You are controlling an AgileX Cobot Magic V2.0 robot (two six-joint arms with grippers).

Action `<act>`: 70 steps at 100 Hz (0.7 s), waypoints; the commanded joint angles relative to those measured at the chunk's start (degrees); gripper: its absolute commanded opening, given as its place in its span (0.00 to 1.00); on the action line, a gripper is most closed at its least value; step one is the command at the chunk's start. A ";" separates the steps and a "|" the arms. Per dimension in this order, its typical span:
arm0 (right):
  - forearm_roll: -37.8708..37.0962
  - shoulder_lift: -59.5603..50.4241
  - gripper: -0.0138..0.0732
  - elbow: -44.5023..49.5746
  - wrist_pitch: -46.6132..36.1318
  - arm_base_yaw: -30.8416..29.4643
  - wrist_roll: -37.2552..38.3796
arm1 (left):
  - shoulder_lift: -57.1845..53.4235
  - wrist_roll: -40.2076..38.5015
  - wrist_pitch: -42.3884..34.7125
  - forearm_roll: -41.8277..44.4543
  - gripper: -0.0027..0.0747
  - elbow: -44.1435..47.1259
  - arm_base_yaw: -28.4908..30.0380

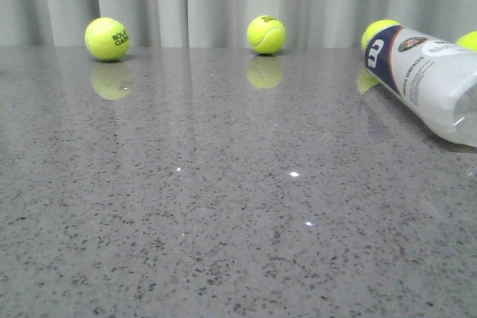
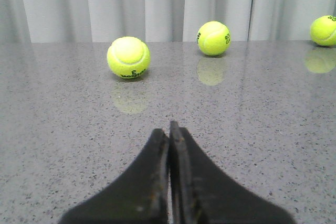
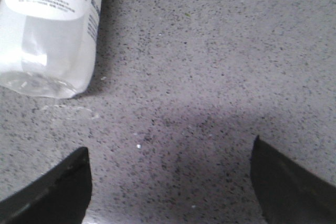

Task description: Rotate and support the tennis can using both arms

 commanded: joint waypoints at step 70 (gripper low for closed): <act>22.68 39.00 0.88 -31.97 7.74 1.19 -2.68 | -1.77 -0.03 -4.55 0.03 0.01 2.53 0.12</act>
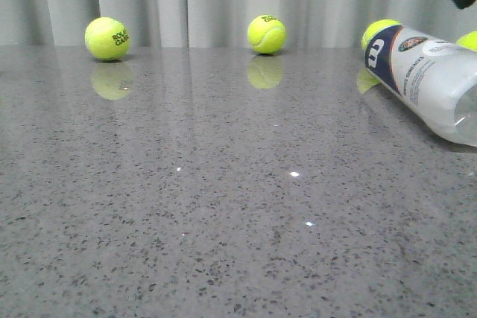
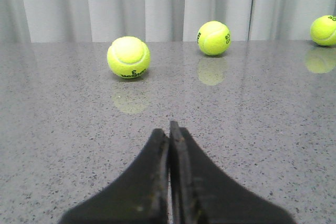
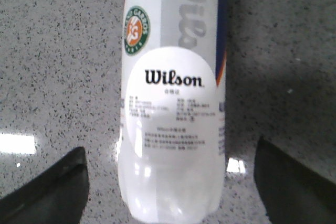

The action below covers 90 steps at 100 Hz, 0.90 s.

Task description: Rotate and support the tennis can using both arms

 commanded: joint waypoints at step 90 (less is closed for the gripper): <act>2.47 17.46 0.31 -21.70 4.42 7.48 -18.94 | -1.77 -0.03 -4.55 0.03 0.01 2.53 0.12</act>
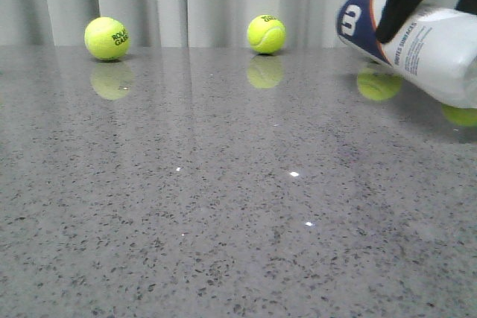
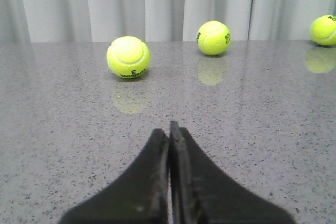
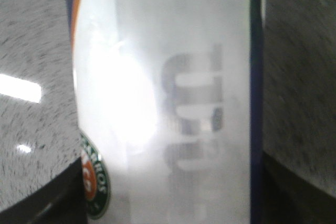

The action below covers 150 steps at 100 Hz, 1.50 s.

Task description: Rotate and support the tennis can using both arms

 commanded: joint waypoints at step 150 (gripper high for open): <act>-11.33 4.08 0.89 -6.80 1.48 19.97 -64.24 | -1.77 -0.03 -4.55 0.03 0.01 2.53 0.12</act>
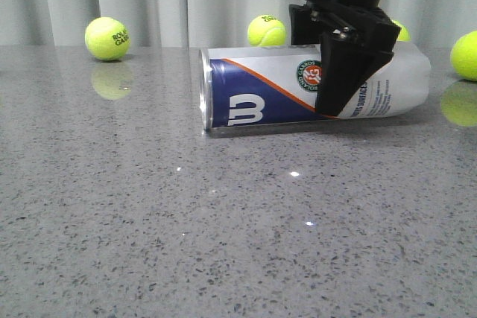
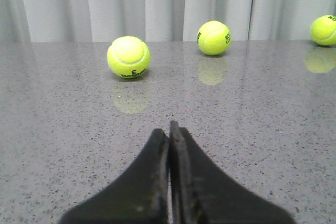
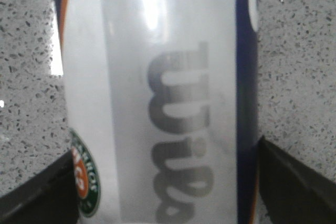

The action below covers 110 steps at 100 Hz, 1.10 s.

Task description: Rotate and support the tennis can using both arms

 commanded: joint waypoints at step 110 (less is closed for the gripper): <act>1.94 -24.30 0.09 2.86 -6.78 -0.39 65.83 | -1.77 -0.07 -4.55 0.03 0.01 2.53 0.12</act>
